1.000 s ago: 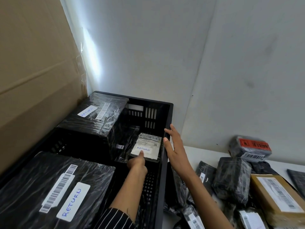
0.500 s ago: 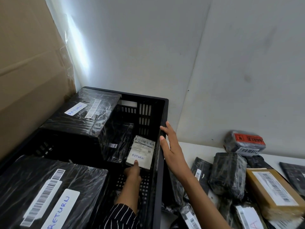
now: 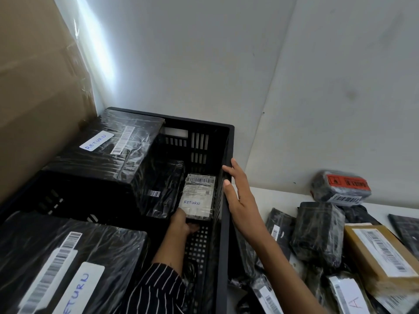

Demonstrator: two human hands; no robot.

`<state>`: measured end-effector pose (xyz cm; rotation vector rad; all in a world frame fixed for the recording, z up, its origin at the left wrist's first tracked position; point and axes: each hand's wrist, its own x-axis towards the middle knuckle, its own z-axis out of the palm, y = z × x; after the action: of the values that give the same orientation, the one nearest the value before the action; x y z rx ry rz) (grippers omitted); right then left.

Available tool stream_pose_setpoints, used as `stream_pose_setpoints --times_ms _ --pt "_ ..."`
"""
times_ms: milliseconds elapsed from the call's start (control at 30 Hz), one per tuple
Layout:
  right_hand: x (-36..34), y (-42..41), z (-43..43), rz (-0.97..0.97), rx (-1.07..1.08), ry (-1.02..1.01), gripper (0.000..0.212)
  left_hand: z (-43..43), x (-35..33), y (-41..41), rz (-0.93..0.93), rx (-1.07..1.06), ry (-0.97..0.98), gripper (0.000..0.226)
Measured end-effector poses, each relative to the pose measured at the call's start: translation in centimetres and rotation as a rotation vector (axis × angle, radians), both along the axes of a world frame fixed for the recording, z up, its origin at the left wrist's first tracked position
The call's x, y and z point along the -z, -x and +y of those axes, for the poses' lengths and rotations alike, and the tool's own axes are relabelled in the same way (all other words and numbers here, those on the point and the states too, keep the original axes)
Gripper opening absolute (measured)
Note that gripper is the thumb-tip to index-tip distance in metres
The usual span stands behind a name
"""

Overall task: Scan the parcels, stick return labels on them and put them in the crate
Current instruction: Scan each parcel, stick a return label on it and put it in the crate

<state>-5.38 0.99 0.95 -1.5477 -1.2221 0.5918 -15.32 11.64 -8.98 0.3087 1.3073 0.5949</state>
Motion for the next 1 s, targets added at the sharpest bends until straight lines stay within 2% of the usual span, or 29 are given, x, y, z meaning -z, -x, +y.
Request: stream_pose_setpoints --times_ms 133,233,333,400,467,533,633,767,867,1000 --pt "-0.8 -0.4 -0.4 0.031 -0.053 0.005 0.038 0.1 -3.8 0.0 0.161 0.258 -0.059 0.040" --pt "-0.7 -1.7 -1.7 0.101 -0.077 0.011 0.040 -0.9 -8.4 -0.5 0.173 0.343 -0.139 0.038" --pt "1.2 -3.5 -4.3 0.112 0.022 0.070 0.031 -2.9 -13.1 -1.1 0.359 0.255 -0.494 0.034" --pt "3.3 -4.7 -6.4 0.105 0.092 0.130 0.022 -5.2 -16.4 -1.6 0.481 0.159 -0.799 0.018" --pt "5.4 -5.9 -8.5 0.137 0.129 0.211 0.017 -7.4 -18.6 -2.9 0.476 0.160 -1.029 0.010" --pt "7.2 -7.0 -10.2 0.150 0.157 0.303 0.012 -8.8 -19.1 -5.1 0.378 0.243 -1.091 0.013" --pt "9.1 -8.1 -11.2 0.154 0.187 0.398 0.008 -10.9 -17.0 -9.1 0.425 0.479 -0.938 0.023" --pt "10.4 -8.2 -10.3 0.124 0.097 0.457 0.011 -13.0 -11.1 -11.6 0.595 0.619 -0.521 0.049" --pt "11.0 -7.6 -9.4 0.092 0.013 0.536 0.017 -13.9 -6.9 -10.6 0.783 0.560 -0.303 0.050" --pt "13.1 -6.6 -8.3 0.088 -0.014 0.657 0.039 -16.2 -4.0 -9.2 0.795 0.429 -0.174 0.052"
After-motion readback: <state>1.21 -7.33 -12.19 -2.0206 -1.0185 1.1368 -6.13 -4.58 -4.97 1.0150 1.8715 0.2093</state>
